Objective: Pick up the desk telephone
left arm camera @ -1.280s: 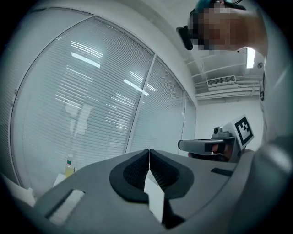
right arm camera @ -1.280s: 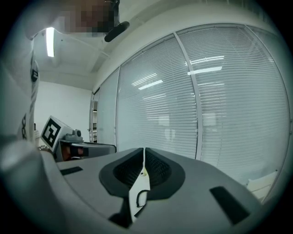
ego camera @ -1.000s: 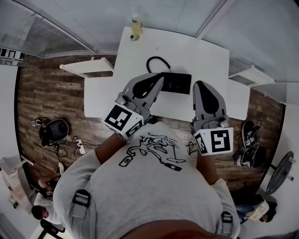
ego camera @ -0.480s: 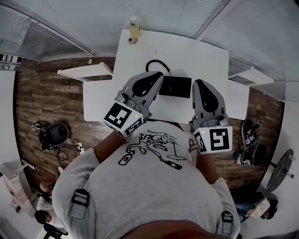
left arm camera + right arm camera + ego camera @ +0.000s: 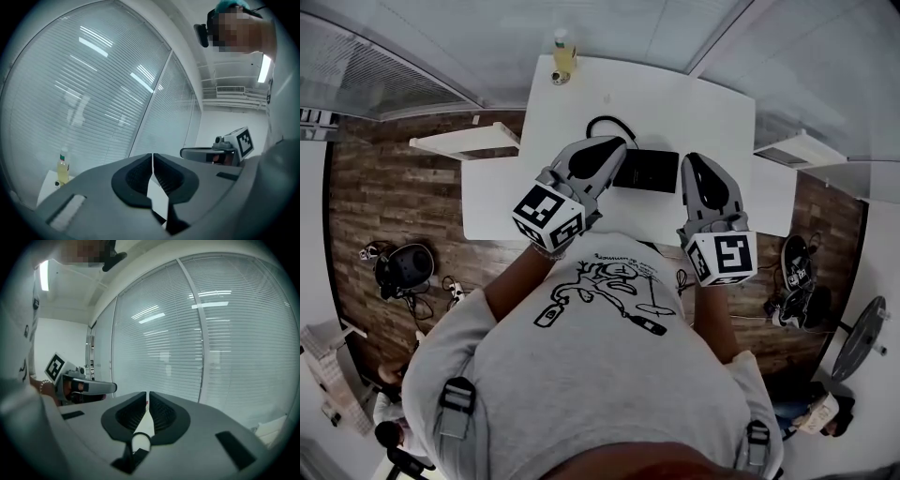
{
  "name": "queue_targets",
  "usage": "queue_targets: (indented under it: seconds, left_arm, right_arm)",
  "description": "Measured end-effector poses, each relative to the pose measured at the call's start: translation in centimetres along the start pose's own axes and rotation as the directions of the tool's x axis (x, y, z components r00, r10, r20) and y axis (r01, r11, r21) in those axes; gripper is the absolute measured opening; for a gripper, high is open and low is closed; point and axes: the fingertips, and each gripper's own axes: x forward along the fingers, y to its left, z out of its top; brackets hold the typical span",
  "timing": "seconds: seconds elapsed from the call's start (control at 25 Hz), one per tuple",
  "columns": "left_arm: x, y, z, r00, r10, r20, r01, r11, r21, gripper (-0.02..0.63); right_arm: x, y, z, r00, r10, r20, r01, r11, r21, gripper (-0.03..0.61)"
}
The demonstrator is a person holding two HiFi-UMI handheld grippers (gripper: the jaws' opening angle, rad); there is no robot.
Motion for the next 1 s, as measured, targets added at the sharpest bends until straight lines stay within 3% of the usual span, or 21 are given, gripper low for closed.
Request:
queue_targets:
  seconds: [0.28, 0.48, 0.6, 0.76, 1.0]
  left_arm:
    - [1.3, 2.2, -5.9, 0.994, 0.010, -0.107, -0.017, 0.998, -0.064, 0.012]
    - [1.8, 4.7, -11.5, 0.980, 0.040, -0.197, -0.067, 0.989, -0.135, 0.028]
    - [2.2, 5.7, -14.9, 0.965, 0.035, -0.260, -0.088, 0.977, -0.193, 0.107]
    - [2.9, 7.0, -19.5, 0.942, 0.022, -0.334, -0.114, 0.959, -0.260, 0.109]
    - [3.6, 7.8, -26.7, 0.892, -0.036, -0.451, -0.129, 0.935, -0.330, 0.161]
  right_arm:
    - [1.5, -1.9, -6.8, 0.993, 0.016, -0.116, -0.006, 0.996, 0.090, 0.019]
    - [2.5, -3.7, -12.5, 0.980, -0.007, -0.200, 0.035, 0.990, 0.138, 0.076]
    - [2.6, -4.5, -16.1, 0.964, -0.010, -0.267, 0.054, 0.986, 0.156, 0.091]
    - [3.1, -5.2, -20.4, 0.938, 0.010, -0.345, 0.057, 0.981, 0.183, 0.113]
    - [3.6, -5.6, -26.1, 0.891, 0.064, -0.449, 0.060, 0.965, 0.257, 0.164]
